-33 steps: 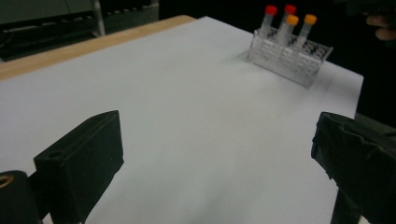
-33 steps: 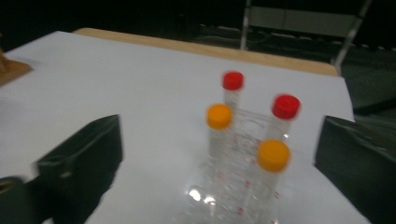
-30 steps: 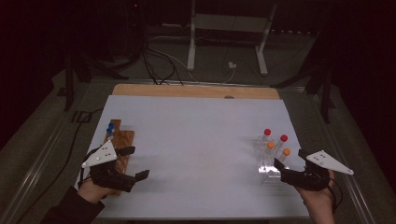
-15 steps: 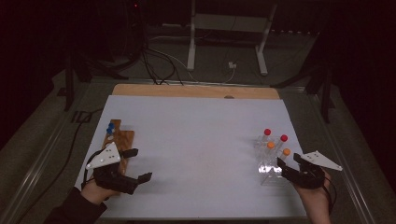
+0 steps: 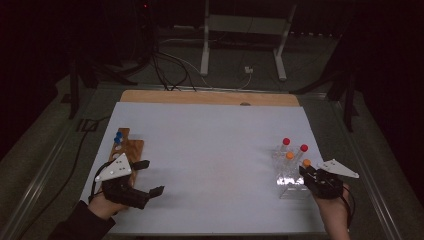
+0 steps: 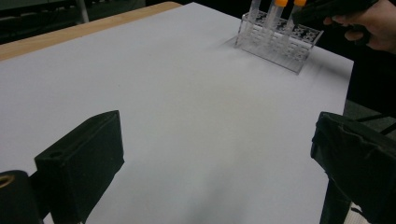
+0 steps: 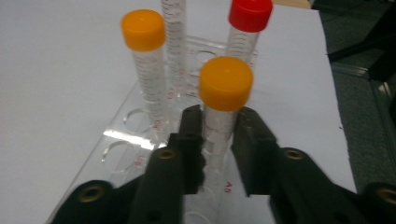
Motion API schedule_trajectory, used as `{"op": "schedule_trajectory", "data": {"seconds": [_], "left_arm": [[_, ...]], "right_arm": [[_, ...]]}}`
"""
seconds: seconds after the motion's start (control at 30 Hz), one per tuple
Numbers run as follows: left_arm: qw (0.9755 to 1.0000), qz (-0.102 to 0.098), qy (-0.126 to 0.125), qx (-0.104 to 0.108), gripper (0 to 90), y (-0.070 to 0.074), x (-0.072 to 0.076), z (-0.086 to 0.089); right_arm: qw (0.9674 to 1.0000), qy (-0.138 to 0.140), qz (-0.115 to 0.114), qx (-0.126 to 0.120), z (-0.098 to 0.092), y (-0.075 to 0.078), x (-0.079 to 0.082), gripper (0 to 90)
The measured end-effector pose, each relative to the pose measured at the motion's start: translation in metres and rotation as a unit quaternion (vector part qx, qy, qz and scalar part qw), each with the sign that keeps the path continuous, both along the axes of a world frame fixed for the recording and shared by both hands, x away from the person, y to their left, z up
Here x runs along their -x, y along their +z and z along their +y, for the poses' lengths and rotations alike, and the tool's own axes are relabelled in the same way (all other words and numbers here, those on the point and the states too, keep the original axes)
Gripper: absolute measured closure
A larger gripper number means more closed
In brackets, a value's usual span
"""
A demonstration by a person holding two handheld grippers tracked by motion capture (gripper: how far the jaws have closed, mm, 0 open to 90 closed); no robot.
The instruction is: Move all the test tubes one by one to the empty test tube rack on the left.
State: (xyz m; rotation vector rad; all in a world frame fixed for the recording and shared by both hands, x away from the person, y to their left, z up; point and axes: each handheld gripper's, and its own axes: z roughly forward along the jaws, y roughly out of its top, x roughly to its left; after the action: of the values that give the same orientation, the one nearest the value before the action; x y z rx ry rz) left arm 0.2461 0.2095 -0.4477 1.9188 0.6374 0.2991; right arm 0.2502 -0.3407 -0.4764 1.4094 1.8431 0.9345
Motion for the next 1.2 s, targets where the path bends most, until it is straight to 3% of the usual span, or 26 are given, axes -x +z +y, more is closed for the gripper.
{"op": "schedule_trajectory", "data": {"seconds": [0.2, 0.7, 1.2], "left_arm": [[1.0, 0.002, -0.002, 0.003, 3.5, 0.0, -0.001, 0.001], [1.0, 0.005, -0.005, 0.004, 4.0, 0.002, -0.001, 0.0], [0.9998, 0.005, -0.021, 0.002, 4.0, 0.005, -0.001, -0.012]], "right_arm": [[1.0, 0.001, -0.004, -0.005, 0.0, 0.003, 0.001, 74.9], [0.9975, 0.002, -0.07, -0.005, 0.003, 0.04, 0.021, 75.1], [0.9944, 0.06, -0.085, -0.012, 0.032, 0.059, 0.035, 75.0]]}}
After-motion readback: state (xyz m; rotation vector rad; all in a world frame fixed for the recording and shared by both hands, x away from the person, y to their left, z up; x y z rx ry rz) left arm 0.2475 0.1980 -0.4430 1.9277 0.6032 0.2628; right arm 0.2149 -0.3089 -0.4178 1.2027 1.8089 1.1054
